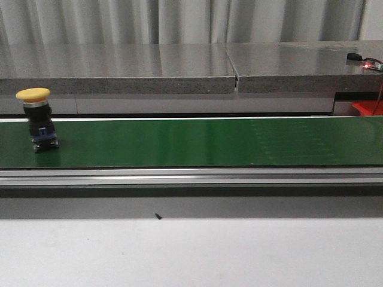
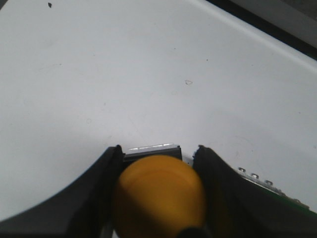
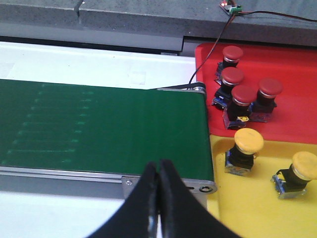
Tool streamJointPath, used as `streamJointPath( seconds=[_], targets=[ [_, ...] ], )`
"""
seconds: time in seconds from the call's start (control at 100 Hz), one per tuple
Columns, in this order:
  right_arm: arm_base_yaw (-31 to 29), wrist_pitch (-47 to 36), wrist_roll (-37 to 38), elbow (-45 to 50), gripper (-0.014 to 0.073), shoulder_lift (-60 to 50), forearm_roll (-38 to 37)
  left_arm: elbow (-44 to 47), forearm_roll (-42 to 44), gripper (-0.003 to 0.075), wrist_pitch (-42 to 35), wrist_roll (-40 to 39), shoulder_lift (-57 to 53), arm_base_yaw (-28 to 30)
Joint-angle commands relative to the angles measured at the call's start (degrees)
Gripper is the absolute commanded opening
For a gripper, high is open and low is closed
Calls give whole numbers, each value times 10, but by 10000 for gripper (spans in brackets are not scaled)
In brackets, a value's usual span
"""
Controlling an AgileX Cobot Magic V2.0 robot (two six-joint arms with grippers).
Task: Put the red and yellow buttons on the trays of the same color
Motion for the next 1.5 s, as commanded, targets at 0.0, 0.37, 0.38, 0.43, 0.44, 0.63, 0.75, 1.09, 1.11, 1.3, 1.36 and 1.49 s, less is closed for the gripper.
streamJointPath(
  seconds=[0.0, 0.37, 0.38, 0.43, 0.44, 0.63, 0.75, 1.09, 1.11, 1.3, 1.36, 1.49],
  targets=[
    [-3, -45, -4, -15, -67, 2, -2, 6, -9, 124, -12, 7, -51, -13],
    [-3, -45, -4, -15, -67, 2, -2, 90, -9, 124, -4, 20, -89, -50],
    [-3, -45, -4, -15, -67, 2, -2, 91, -9, 124, -4, 20, -89, -50],
    [-3, -46, -4, -15, -67, 2, -2, 96, -9, 124, -2, 20, -89, -51],
    [-3, -46, -4, -15, -67, 2, -2, 99, -9, 124, -2, 20, -89, -51],
    [-3, -46, -4, -15, -67, 2, -2, 111, -9, 189, 19, 22, -88, -51],
    [-3, -46, -4, -15, -67, 2, -2, 111, -9, 356, 28, 22, -88, -51],
    [-3, -46, -4, -15, -67, 2, -2, 111, -121, 564, 33, 123, -141, -55],
    [-3, -46, -4, -15, -67, 2, -2, 111, -121, 561, 34, 128, -149, -55],
    [-3, -46, -4, -15, -67, 2, -2, 114, -70, 320, 50, 128, -212, -84],
    [-3, -46, -4, -15, -67, 2, -2, 117, -65, 193, 56, 128, -231, -96],
    [-3, -46, -4, -15, -67, 2, -2, 137, -57, -19, 58, 128, -266, -124]
  ],
)
